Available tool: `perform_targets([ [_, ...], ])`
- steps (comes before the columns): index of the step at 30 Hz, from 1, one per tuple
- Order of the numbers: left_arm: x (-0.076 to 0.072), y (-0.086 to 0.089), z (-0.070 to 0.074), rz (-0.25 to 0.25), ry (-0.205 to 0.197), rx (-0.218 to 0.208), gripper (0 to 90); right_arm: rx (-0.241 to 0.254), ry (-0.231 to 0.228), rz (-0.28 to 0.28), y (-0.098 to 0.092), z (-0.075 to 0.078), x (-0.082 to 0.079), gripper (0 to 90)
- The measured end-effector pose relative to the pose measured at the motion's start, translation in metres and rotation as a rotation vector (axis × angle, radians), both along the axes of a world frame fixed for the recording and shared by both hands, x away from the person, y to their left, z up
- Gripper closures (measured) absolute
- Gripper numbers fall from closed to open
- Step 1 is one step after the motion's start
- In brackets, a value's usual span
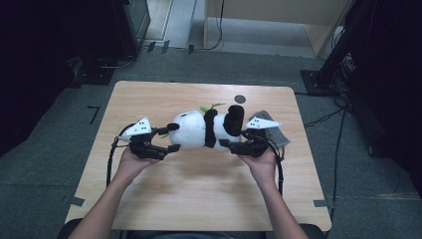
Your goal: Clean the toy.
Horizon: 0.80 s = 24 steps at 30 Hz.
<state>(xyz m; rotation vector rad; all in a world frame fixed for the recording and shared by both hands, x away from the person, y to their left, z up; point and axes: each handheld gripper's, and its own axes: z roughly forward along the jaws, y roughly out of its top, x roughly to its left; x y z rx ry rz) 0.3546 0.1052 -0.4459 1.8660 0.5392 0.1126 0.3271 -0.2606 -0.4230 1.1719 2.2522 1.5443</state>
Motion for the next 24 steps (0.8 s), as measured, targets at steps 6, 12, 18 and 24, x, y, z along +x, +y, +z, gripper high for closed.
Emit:
perform_targets([
  [6,-0.001,-0.006,-0.005,-0.052,-0.010,0.037,1.7,0.025,0.022,0.069,0.010,0.001,-0.003,37.3],
  [12,-0.002,-0.007,-0.005,-0.013,-0.001,0.050,5.9,0.031,0.041,0.074,0.019,-0.003,-0.004,35.7],
  [18,-0.005,-0.008,0.005,0.026,-0.024,0.064,23.7,0.055,0.056,0.056,0.016,-0.007,-0.001,31.8],
  [24,0.000,-0.009,0.003,0.031,0.060,0.061,34.5,0.034,0.055,0.047,0.015,-0.011,0.002,21.9],
])
